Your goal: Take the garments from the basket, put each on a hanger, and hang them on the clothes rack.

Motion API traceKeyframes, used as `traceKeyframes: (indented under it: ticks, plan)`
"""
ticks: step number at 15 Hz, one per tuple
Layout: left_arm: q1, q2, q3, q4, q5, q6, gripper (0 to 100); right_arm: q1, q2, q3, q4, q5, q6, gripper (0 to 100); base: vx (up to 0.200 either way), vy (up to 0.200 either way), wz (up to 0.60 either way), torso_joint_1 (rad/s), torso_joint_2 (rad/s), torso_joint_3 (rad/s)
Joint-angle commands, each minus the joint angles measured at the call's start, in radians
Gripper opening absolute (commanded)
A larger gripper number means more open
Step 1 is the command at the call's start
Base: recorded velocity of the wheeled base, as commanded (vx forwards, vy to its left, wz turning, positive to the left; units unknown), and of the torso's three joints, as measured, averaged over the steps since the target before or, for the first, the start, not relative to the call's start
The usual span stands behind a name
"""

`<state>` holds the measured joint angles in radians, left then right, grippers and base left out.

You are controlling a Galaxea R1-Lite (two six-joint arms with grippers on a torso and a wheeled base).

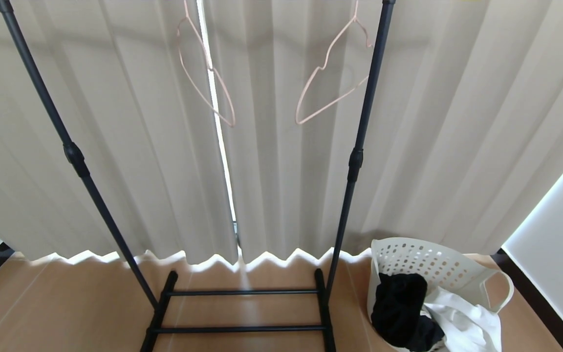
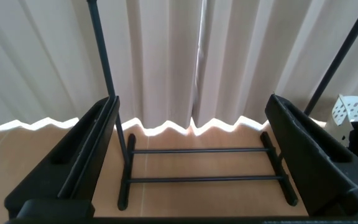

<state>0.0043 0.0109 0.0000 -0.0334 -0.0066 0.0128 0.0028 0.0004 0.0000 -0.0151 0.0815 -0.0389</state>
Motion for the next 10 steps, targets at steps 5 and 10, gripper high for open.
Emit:
traceKeyframes:
  ticks: [5,10]
  plan:
    - [0.0,0.001,0.0,0.0,0.0,0.0,100,0.0,0.001,0.0,0.0,0.0,-0.001,100,0.0,0.0,0.0,-0.105,0.46,0.354]
    - [0.0,0.001,0.0,0.0,-0.001,0.0,100,0.0,0.001,0.0,0.0,0.0,0.004,100,0.0,0.0,0.0,-0.039,0.39,0.343]
